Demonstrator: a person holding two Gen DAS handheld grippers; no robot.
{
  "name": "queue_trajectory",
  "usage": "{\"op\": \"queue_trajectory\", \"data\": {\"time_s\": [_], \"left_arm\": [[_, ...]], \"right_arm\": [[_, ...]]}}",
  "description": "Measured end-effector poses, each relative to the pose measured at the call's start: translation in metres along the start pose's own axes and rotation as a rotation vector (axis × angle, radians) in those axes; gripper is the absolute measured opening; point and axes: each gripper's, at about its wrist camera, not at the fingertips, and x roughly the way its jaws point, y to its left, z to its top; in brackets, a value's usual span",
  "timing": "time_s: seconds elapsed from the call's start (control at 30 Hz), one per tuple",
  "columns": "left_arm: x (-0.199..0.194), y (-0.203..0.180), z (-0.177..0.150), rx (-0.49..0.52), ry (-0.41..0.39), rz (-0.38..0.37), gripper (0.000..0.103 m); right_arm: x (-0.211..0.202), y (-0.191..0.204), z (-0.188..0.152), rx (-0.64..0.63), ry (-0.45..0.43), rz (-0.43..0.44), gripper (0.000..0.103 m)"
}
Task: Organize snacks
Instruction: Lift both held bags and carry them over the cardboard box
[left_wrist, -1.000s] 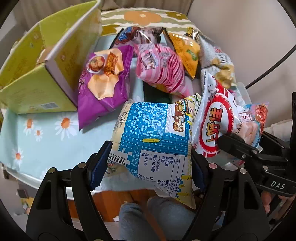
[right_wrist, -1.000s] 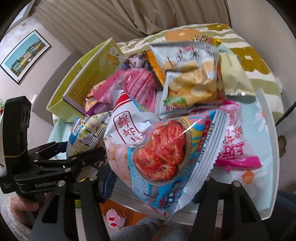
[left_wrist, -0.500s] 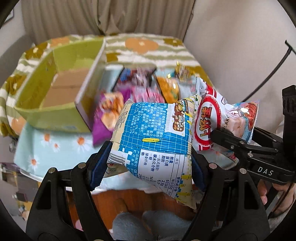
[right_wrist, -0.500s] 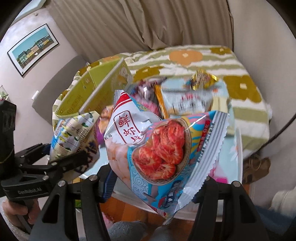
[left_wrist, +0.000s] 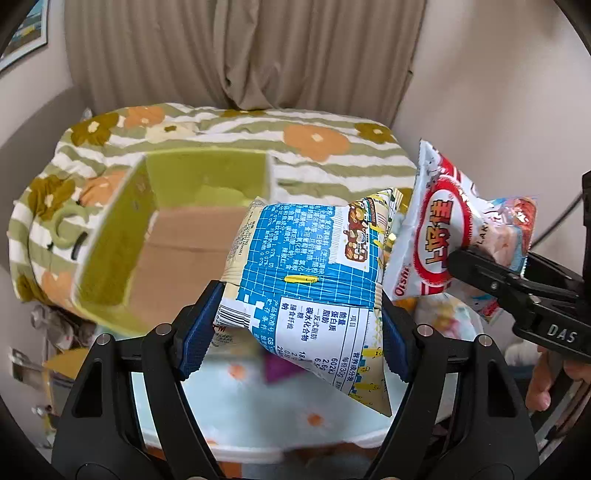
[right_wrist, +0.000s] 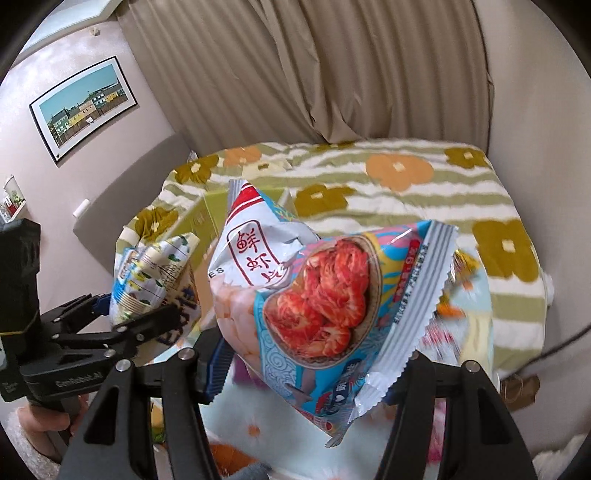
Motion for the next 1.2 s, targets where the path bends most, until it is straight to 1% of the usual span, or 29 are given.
{"op": "queue_trajectory", "data": {"time_s": [0.1,0.23,0.4,0.5,0.57,0.7,0.8,1.0,1.2], "left_arm": [[0.015,0.037,0.032,-0.008,-0.003,0.008,0.074],[0.040,0.082,0.069,-0.007,0.005,0.018,0.074],[0.084,0.132,0.110,0.007,0.044,0.029,0.075],[0.122,0.153,0.128,0.044,0.086,0.043,0.075],[0.144,0.160,0.134,0.067,0.103,0.054,0.075],[0.191,0.167,0.141,0.104,0.146,0.074,0.075],[0.214,0.162,0.138,0.124,0.178,0.099,0.077],[0.239,0.164,0.124,0.117,0.231,0.130,0.077],[0.249,0.178,0.107,0.042,0.263,0.138,0.077]], "right_arm": [[0.028,0.021,0.030,0.010,-0.008,0.007,0.058],[0.067,0.041,0.059,0.024,0.001,0.002,0.058],[0.115,0.060,0.084,0.069,0.034,-0.020,0.058],[0.142,0.060,0.092,0.126,0.052,-0.041,0.058],[0.158,0.060,0.096,0.154,0.067,-0.050,0.058],[0.183,0.056,0.100,0.180,0.111,-0.066,0.058],[0.191,0.051,0.101,0.189,0.129,-0.071,0.058],[0.206,0.045,0.107,0.190,0.170,-0.068,0.058],[0.214,0.044,0.108,0.184,0.190,-0.052,0.058]]}}
